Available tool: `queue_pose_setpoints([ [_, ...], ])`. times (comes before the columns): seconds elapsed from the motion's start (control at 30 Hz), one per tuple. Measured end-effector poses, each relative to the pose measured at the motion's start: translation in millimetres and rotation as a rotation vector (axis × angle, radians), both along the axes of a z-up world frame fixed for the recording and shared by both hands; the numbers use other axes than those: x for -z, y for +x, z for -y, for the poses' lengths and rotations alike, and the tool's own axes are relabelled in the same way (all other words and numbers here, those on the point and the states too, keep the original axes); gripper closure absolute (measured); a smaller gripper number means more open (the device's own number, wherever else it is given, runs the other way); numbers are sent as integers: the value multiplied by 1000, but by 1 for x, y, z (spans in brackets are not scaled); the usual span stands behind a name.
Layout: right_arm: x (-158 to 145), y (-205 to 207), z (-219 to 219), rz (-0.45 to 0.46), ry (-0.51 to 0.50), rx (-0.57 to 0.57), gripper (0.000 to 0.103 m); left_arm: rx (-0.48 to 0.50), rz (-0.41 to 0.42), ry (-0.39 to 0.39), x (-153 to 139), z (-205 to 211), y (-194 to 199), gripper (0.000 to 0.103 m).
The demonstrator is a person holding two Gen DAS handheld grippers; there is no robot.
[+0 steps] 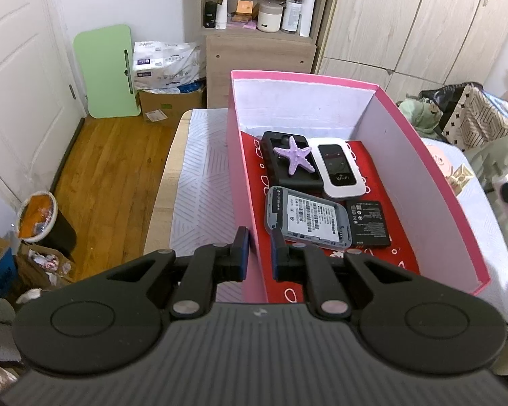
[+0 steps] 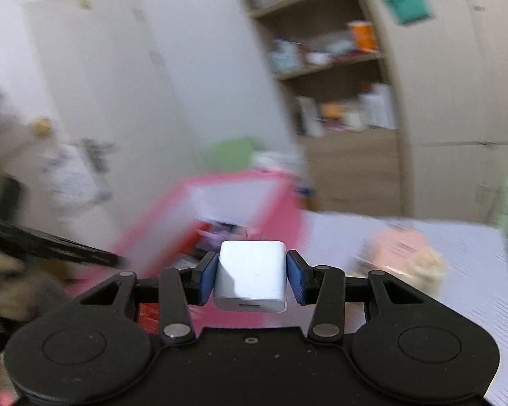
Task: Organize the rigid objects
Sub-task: 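Carry the white charger cube into the box and release it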
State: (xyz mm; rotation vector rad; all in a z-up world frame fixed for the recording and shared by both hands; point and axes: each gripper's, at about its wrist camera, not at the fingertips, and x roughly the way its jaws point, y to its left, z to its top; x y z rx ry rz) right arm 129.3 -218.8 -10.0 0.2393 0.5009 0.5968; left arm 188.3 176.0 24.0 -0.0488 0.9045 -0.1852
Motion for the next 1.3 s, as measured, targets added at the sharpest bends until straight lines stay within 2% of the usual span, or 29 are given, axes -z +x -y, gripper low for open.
queue_pose_setpoints([
  [0.1,-20,19,-25,-66,54,-168,54,4,-3,-12,0,-2,1,92],
  [0.2,-25,47,-61,-219,44,-279,54,8,-2,-22,0,-3,1,92],
  [0.3,-17,72,-99,-379,7,-337,54,5,0,-50,2,-7,0,92],
  [0.43,2,91,-138,-537,-37,-371,54,4,0,-71,3,-10,0,92],
  [0.57,20,99,-168,-633,-100,-389,54,9,-1,-81,3,-11,2,92],
  [0.77,37,102,-201,-625,-295,-351,54,14,0,-91,5,-14,1,92],
  [0.83,41,99,-206,-623,-330,-356,53,18,2,-87,5,-13,0,92],
  [0.93,40,98,-206,-620,-313,-351,51,19,-2,-88,4,-13,1,92],
  [1.03,23,90,-197,-538,-312,-360,47,23,0,-81,3,-12,1,92],
  [1.3,-23,64,-119,-355,-167,-301,47,21,4,-85,4,-13,0,92],
])
